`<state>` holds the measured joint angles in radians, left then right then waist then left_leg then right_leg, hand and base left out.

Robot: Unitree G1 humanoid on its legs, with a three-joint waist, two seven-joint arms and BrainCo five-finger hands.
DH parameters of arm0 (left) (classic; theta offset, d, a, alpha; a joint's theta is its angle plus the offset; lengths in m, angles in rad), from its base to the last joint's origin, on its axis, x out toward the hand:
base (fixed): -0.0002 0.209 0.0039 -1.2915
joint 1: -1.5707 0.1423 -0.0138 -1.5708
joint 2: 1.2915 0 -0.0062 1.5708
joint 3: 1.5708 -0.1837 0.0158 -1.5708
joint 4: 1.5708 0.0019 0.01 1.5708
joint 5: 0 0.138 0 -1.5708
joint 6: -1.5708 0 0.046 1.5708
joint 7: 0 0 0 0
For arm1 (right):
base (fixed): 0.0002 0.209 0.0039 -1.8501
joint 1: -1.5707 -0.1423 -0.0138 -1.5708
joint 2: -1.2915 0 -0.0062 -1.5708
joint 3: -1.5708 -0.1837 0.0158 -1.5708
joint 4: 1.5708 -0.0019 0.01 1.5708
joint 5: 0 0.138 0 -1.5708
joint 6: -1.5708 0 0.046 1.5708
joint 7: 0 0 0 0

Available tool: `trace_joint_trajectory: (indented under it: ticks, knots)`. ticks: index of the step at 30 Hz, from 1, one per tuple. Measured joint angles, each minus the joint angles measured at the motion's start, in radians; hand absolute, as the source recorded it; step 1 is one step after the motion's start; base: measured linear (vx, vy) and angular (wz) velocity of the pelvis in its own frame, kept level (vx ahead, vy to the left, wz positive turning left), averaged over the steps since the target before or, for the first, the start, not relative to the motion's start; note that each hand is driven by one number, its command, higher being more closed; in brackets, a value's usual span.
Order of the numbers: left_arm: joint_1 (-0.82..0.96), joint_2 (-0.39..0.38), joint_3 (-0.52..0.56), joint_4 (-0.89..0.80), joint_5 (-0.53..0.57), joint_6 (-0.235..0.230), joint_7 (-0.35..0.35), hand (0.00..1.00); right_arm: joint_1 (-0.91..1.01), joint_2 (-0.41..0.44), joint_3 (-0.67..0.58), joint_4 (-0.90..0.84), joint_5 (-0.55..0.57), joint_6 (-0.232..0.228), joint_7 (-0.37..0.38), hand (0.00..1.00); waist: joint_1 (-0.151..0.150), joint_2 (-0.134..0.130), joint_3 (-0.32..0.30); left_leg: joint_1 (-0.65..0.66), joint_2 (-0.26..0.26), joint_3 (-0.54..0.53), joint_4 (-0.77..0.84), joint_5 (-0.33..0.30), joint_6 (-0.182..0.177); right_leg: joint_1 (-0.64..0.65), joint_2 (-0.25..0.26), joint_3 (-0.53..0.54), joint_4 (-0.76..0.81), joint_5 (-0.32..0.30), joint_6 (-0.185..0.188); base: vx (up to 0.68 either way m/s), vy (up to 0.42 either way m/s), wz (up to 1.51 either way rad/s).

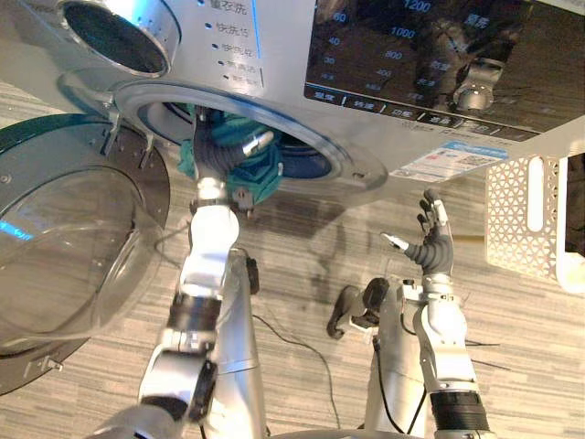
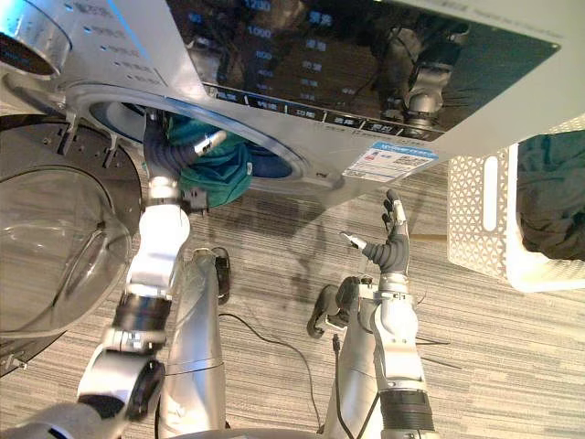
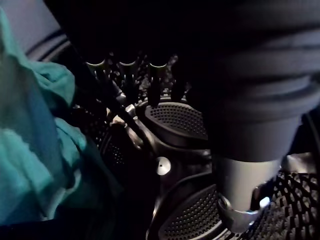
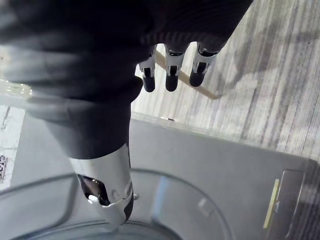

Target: Pick up the laundry basket with both hands and put the clothes into the washing machine.

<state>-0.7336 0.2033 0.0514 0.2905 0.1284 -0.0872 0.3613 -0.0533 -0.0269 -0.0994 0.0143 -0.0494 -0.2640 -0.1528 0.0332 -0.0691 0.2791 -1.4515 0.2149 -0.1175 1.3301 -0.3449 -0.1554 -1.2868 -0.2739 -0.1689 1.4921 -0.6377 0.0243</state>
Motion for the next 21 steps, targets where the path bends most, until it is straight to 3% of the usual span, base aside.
trace_joint_trajectory:
  ticks: [5, 10, 14, 21]
  knots:
    - [0.112, -0.108, 0.044, -0.02, -0.002, 0.015, 0.061, 0.0, 0.001, 0.002, -0.002, 0.0, 0.0, 0.0, -0.001, 0.0, -0.001, 0.0, 0.0, 0.007, 0.02, 0.008, -0.003, 0.0, 0.0, 0.005, 0.011, -0.003, -0.007, 0.002, -0.001, 0.03, -0.014, -0.05]
    - [0.363, -0.218, 0.027, -0.229, 0.001, 0.003, 0.105, 0.0, 0.007, 0.014, -0.009, 0.0, -0.001, -0.001, -0.024, 0.0, 0.003, 0.0, 0.0, 0.009, 0.021, 0.01, -0.011, 0.0, 0.0, 0.005, 0.01, -0.004, -0.008, 0.001, 0.0, 0.01, -0.014, 0.02]
    - [0.519, -0.245, 0.025, -0.386, 0.012, -0.019, 0.148, 0.0, 0.024, 0.022, -0.002, 0.001, -0.007, -0.001, -0.044, 0.0, 0.012, 0.0, 0.0, 0.01, 0.01, 0.009, -0.033, 0.007, -0.001, 0.006, -0.001, -0.013, -0.014, 0.001, 0.0, 0.02, -0.03, 0.11]
    - [0.632, -0.269, 0.027, -0.421, 0.082, -0.056, 0.201, 0.0, 0.022, 0.019, 0.003, 0.021, -0.023, -0.001, -0.065, 0.0, 0.036, 0.001, 0.0, 0.024, -0.014, 0.007, -0.051, 0.021, -0.005, 0.025, -0.012, -0.022, -0.019, 0.0, 0.001, 0.03, -0.014, 0.1]
